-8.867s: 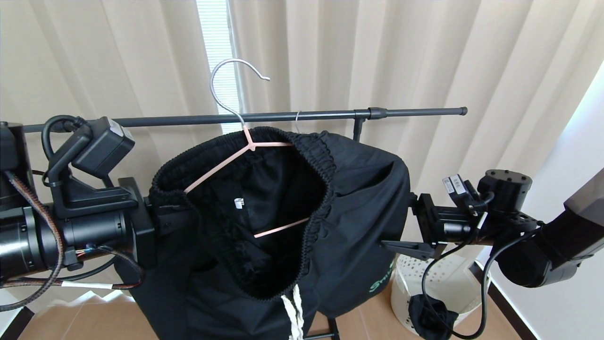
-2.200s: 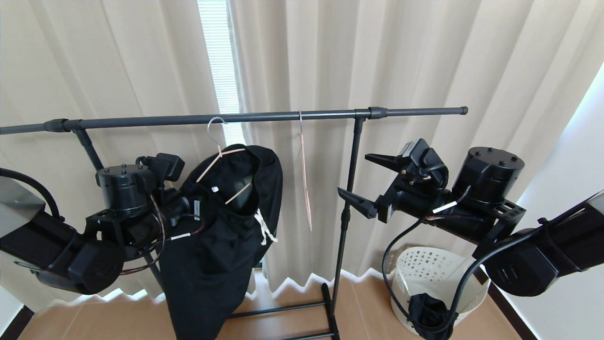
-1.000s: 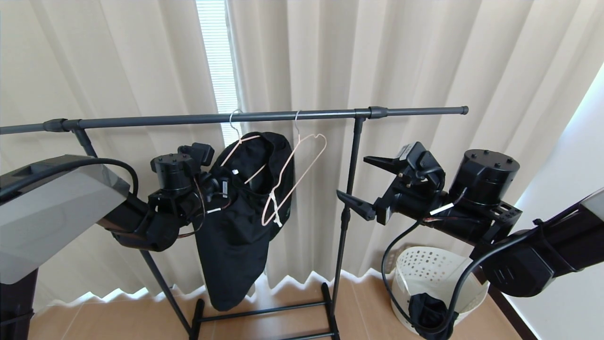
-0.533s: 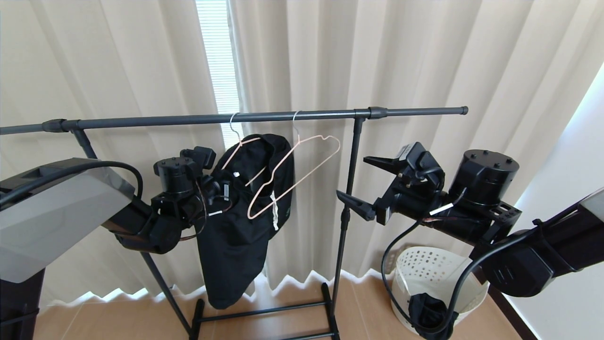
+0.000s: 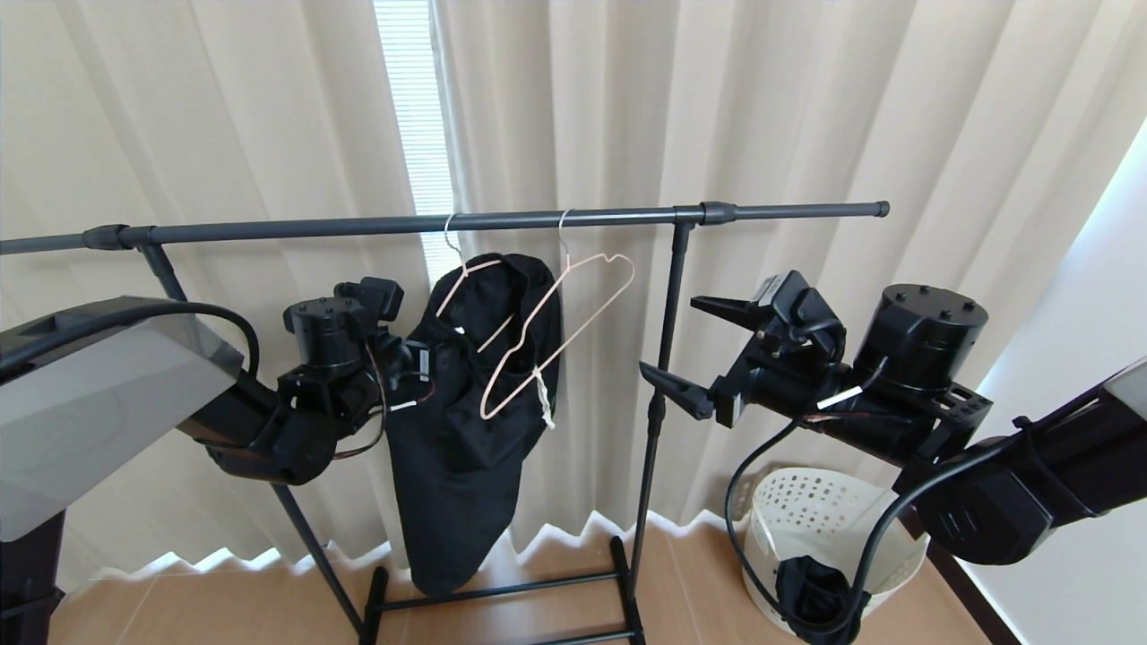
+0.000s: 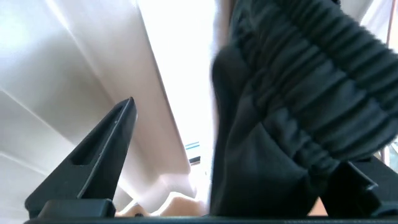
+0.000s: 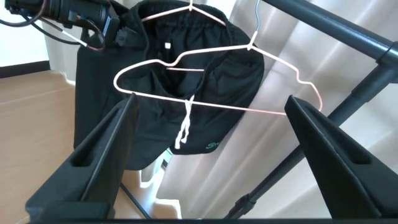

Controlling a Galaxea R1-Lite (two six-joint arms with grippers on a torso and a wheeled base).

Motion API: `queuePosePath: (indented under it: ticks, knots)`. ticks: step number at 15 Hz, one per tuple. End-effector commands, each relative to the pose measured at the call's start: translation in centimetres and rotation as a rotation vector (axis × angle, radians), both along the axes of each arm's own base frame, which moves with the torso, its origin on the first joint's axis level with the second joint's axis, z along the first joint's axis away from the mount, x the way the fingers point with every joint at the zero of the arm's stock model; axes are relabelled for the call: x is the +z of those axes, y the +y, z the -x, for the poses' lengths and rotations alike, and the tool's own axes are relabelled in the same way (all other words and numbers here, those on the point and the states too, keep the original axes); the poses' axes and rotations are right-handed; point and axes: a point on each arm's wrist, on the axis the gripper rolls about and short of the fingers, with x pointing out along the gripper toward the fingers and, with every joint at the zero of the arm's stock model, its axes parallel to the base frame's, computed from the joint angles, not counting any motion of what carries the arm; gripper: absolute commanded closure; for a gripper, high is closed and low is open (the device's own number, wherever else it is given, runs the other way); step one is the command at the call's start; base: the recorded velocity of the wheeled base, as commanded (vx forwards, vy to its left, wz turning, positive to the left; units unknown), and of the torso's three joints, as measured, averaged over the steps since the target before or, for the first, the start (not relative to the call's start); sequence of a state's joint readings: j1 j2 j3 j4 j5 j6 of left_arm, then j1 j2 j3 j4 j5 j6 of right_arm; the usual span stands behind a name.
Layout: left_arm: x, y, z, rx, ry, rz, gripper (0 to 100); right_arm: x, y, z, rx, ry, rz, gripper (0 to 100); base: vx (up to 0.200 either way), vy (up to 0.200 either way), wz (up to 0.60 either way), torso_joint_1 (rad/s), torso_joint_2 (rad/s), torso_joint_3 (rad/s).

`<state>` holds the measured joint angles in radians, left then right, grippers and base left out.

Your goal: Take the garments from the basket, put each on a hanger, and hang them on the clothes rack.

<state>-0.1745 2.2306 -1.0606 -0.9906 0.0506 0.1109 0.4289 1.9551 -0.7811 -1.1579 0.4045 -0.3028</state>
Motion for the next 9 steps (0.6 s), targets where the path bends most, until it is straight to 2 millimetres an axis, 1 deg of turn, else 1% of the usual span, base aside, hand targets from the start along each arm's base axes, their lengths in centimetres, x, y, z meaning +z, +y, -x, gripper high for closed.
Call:
queuePosePath:
  ticks: [1,2,3,4,5,6,9]
  knots:
    - [1.7,0.4,1.6,0.008,-0.014,-0.001,0,0.1,-0.1,0.2,0.001,-0.005,0.002,0,0.0,0.0,0.0,0.0,0.0,0.0]
    - [2.0,0.8,2.5,0.014,-0.002,-0.005,0,0.1,-0.1,0.2,0.001,-0.011,0.004,0,0.0,0.0,0.0,0.0,0.0,0.0]
    - [2.0,0.8,2.6,0.014,-0.001,-0.005,0,0.2,-0.1,0.2,0.001,-0.013,0.003,0,0.0,0.0,0.0,0.0,0.0,0.0]
    - [2.0,1.0,3.9,0.016,0.021,-0.016,0,0.4,-0.2,0.3,0.0,-0.024,0.007,0,0.0,0.0,0.0,0.0,0.0,0.0]
    - [2.0,1.0,4.2,0.015,0.027,-0.019,0,0.5,-0.2,0.5,0.001,-0.028,0.007,0,0.0,0.0,0.0,0.0,0.0,0.0]
    - [2.3,1.2,5.0,0.017,0.031,-0.026,0,1.0,-0.4,1.0,0.001,-0.036,0.003,0,0.0,0.0,0.0,0.0,0.0,0.0]
    - [2.9,1.5,7.6,0.018,0.048,-0.042,0,1.5,-0.6,1.7,0.004,-0.044,-0.001,0,0.0,0.0,0.0,0.0,0.0,0.0]
